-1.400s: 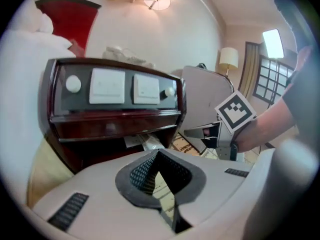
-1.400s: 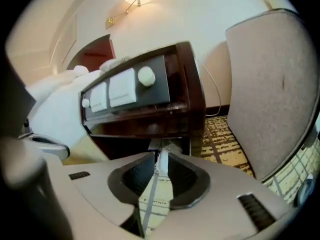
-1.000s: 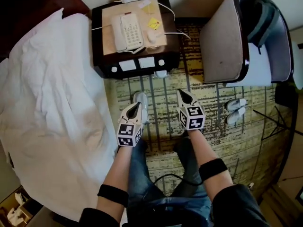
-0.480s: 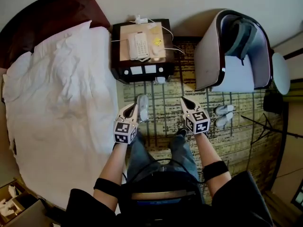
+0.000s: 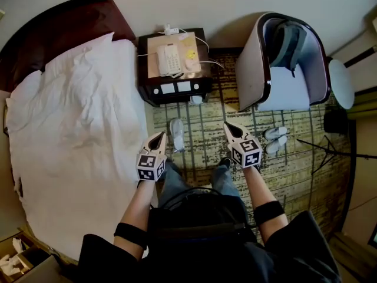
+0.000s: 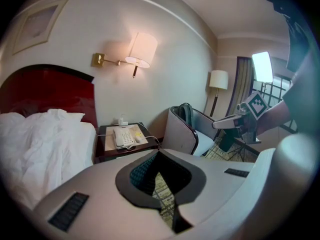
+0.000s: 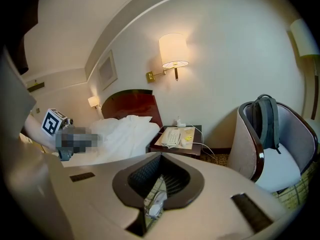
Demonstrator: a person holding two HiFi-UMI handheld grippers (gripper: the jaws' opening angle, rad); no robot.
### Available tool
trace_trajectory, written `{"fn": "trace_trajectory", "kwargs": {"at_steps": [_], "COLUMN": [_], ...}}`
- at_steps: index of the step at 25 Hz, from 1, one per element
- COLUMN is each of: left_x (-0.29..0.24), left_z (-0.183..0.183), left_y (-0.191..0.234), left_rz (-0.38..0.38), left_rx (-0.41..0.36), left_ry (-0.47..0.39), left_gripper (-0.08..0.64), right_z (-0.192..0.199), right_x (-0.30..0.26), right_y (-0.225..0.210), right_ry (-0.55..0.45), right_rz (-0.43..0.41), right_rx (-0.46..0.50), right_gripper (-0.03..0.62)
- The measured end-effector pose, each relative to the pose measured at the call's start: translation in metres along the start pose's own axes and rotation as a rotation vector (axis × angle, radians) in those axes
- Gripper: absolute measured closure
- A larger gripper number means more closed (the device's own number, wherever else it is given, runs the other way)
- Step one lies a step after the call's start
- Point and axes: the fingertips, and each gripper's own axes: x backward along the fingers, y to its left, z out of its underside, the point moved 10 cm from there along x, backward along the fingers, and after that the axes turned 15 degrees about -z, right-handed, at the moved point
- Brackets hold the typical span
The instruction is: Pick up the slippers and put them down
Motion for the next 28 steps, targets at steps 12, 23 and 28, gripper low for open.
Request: {"fn": "trace_trajectory", "kwargs": {"at_steps": [12,23,28], "left_x": [0.008,-0.001,-0.008], "left_z": [0.012,0.012,0.023], "left_y": [-0.004,-0.01,-0.004], "left_rz": [0.001,0.03,0.017], "left_rx": [0.034,0.035,0.055], "left_ry": [0.017,0.044,0.074], "left_gripper": [0.558,0.558,0.558], "right_z": [0.015,0.027,0.032], "right_x": [0.008,-0.005,-0.015], "right_y": [0.007,0.01,0.011], "right_ry": [0.005,0.034,0.051], "right_rz": [-0.003,-0.023,-0.04], "right_rx": [-0.025,-0.049,-0.06], "right_gripper": [0.591,0.591,0.591]}}
